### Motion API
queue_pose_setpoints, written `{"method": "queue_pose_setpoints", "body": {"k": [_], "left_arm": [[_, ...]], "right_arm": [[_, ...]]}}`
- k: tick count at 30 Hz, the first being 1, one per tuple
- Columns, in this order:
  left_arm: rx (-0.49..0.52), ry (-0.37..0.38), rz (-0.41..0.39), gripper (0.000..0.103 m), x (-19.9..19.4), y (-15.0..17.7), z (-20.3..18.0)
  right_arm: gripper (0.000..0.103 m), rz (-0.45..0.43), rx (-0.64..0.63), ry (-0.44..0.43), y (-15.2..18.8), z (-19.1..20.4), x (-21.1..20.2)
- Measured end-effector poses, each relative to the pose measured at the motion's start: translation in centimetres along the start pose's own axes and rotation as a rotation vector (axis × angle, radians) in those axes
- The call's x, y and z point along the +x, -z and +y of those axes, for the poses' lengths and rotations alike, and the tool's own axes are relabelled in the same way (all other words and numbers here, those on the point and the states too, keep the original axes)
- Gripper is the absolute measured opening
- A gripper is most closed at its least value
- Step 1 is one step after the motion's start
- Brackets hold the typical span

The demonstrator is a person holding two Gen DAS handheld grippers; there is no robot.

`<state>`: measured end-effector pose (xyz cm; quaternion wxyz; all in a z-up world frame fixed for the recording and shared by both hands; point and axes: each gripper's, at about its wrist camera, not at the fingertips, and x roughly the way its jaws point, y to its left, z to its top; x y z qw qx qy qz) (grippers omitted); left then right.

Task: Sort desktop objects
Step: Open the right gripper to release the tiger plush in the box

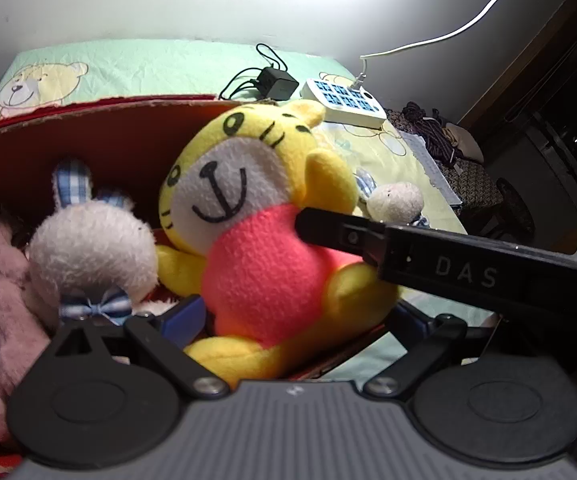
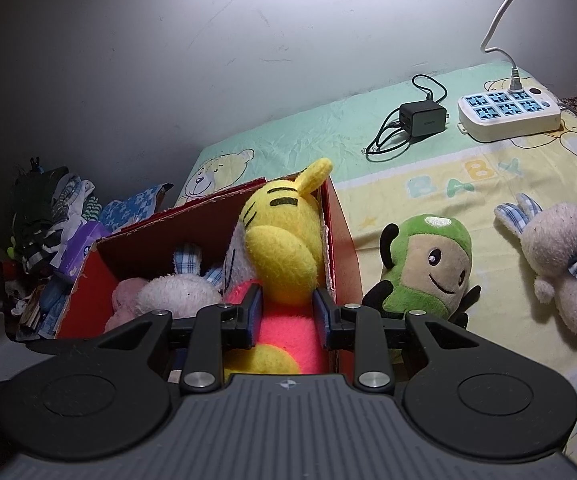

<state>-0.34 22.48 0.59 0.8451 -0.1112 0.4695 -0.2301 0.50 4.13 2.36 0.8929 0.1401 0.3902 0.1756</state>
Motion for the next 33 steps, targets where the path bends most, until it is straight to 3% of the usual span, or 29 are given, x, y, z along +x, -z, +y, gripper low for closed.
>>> {"method": "queue_pose_setpoints", "body": {"k": [14, 33], "left_arm": [[-0.009, -0.056, -0.038, 0.097, -1.8, 0.5, -1.1], [0.007, -0.242, -0.078, 0.099, -3.0, 2.0, -4.2]], "right_arm": [[0.035, -0.019, 0.006, -0.015, 0.6, 0.1, -1.7], [0.039, -0.063, 0.030, -0.049, 2.0, -1.0, -5.2]]}}
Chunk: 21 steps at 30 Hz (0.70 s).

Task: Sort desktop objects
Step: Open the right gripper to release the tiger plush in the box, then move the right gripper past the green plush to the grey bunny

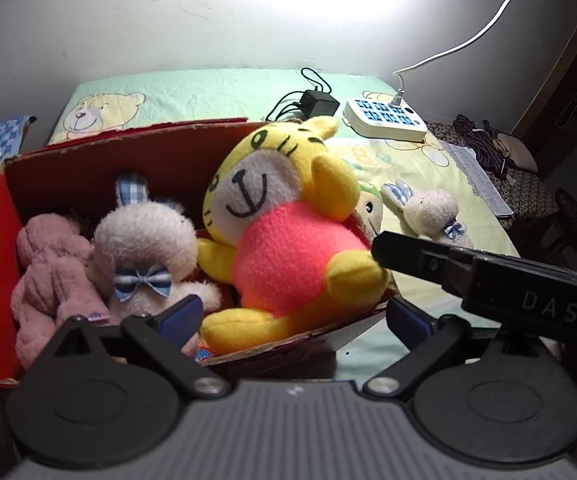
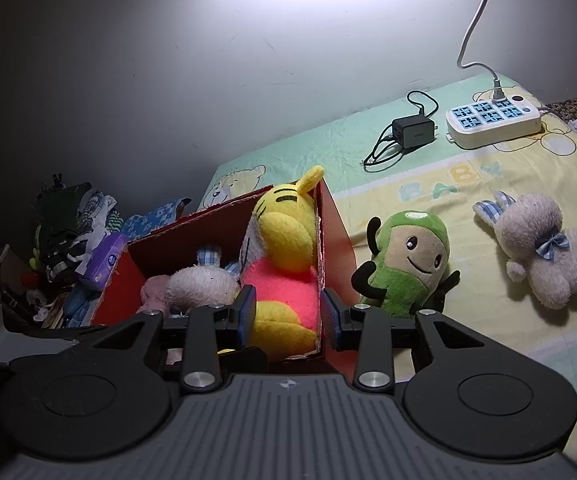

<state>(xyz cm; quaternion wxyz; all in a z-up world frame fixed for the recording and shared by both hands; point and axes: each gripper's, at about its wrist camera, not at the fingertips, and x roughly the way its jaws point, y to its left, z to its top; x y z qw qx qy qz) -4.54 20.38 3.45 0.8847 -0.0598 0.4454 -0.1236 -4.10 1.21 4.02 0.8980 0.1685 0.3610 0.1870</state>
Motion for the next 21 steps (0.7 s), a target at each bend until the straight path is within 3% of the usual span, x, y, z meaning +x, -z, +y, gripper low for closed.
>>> {"method": "queue_pose_setpoints", "body": {"k": [16, 21], "left_arm": [[0.034, -0.181, -0.068, 0.100, -1.3, 0.0, -3.7], [0.024, -0.199, -0.067, 0.100, -1.2, -0.1, -5.0]], "right_arm": [[0.040, 0.003, 0.008, -0.110, -0.4, -2.5, -1.0], [0.040, 0.010, 0.004, -0.140, -0.9, -3.5, -1.4]]}}
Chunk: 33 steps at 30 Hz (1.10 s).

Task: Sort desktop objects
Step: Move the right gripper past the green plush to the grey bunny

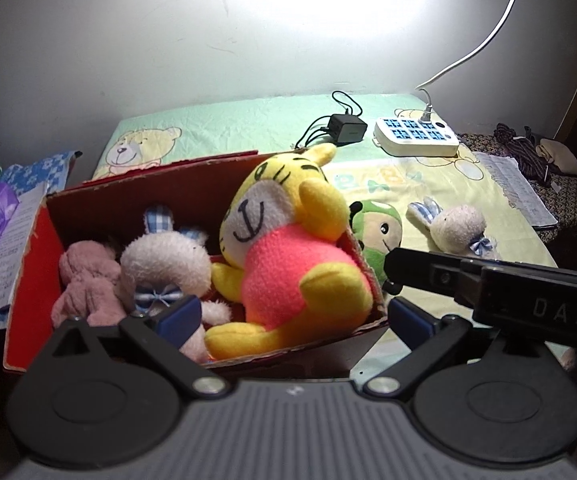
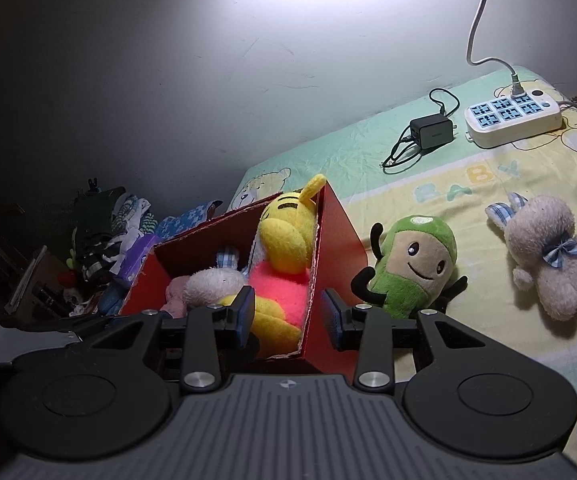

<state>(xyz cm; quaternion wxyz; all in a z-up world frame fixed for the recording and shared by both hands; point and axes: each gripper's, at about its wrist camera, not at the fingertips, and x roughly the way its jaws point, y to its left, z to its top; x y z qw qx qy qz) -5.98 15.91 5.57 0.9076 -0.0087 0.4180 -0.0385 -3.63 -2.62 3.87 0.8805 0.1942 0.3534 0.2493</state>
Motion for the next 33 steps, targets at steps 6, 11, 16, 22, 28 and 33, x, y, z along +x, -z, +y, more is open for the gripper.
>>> {"method": "queue_pose_setpoints", "body": {"k": [6, 11, 16, 22, 28, 33], "left_arm": [[-0.005, -0.031, -0.002, 0.100, 0.2, -0.1, -1.9], [-0.001, -0.059, -0.016, 0.100, 0.3, -0.6, -3.8], [0.018, -0.080, -0.036, 0.100, 0.7, -1.4, -6.2], [0.036, -0.118, -0.046, 0.102, 1.6, -2.1, -9.2], [0.058, -0.112, -0.047, 0.102, 2.4, -2.6, -11.8], [0.077, -0.088, -0.024, 0.102, 3.8, -2.6, -14.2]], "right_arm": [[0.040, 0.015, 0.000, -0.030, -0.7, -1.5, -0.6], [0.043, 0.019, -0.006, -0.047, -1.3, -3.1, -1.2], [0.046, 0.013, -0.004, -0.061, -2.2, -5.0, -2.0], [0.046, 0.009, 0.021, -0.053, -3.0, -8.0, -2.9], [0.046, 0.010, 0.066, -0.040, -3.5, -11.1, -3.8], [0.046, 0.008, 0.083, -0.021, -3.7, -13.3, -4.6]]}}
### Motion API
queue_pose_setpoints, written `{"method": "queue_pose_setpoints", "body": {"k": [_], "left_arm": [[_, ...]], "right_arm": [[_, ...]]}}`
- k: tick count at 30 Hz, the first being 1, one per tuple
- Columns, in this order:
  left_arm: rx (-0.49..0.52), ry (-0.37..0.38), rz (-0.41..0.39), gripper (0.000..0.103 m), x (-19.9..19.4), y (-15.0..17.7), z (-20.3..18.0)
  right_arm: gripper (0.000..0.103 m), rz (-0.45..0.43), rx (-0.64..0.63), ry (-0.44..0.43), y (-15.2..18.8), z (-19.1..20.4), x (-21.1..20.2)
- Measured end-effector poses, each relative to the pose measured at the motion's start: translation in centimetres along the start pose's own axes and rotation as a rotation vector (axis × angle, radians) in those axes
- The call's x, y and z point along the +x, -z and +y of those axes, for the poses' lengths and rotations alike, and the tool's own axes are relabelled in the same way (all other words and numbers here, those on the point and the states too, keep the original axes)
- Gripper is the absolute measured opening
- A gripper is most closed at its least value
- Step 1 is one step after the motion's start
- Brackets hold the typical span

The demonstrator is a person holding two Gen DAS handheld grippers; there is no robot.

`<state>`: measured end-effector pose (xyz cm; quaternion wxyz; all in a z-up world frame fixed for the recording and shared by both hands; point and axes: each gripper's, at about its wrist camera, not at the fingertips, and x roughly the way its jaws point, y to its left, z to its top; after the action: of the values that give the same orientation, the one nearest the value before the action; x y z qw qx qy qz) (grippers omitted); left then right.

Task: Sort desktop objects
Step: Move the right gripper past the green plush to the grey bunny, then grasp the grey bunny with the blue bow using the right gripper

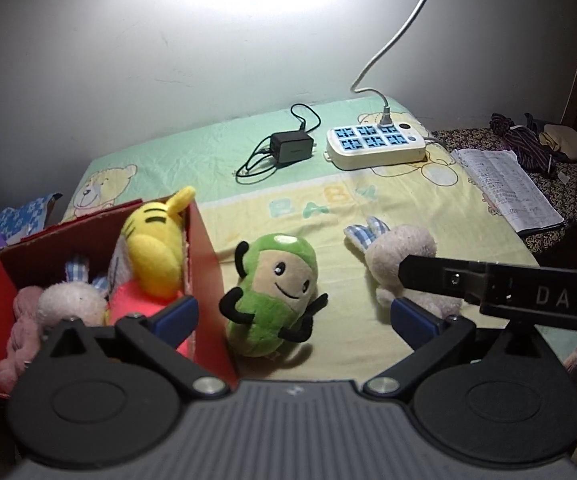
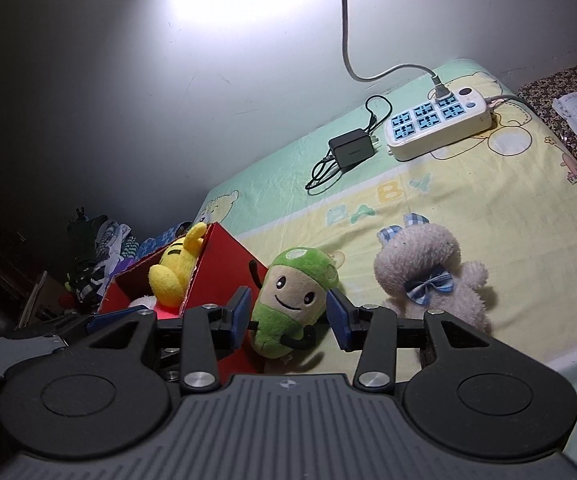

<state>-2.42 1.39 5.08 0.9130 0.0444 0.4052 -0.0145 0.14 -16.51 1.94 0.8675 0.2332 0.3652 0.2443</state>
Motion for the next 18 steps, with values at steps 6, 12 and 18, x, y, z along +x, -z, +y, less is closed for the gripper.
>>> {"method": "queue_pose_setpoints", "body": {"k": [6, 12, 18], "left_arm": [[-0.012, 0.105, 0.068, 0.102, 2.8, 0.5, -2.2], [-0.080, 0.262, 0.143, 0.099, 6.0, 0.8, -3.4], [-0.092, 0.301, 0.168, 0.099, 9.0, 0.4, -4.6]], "right_arm": [[0.046, 0.002, 0.028, 0.046, -0.2, -2.9, -0.8], [0.046, 0.010, 0.069, 0.107, -0.3, -6.1, -1.1], [0.046, 0.031, 0.111, 0.147, -0.8, -8.9, -0.1]]}}
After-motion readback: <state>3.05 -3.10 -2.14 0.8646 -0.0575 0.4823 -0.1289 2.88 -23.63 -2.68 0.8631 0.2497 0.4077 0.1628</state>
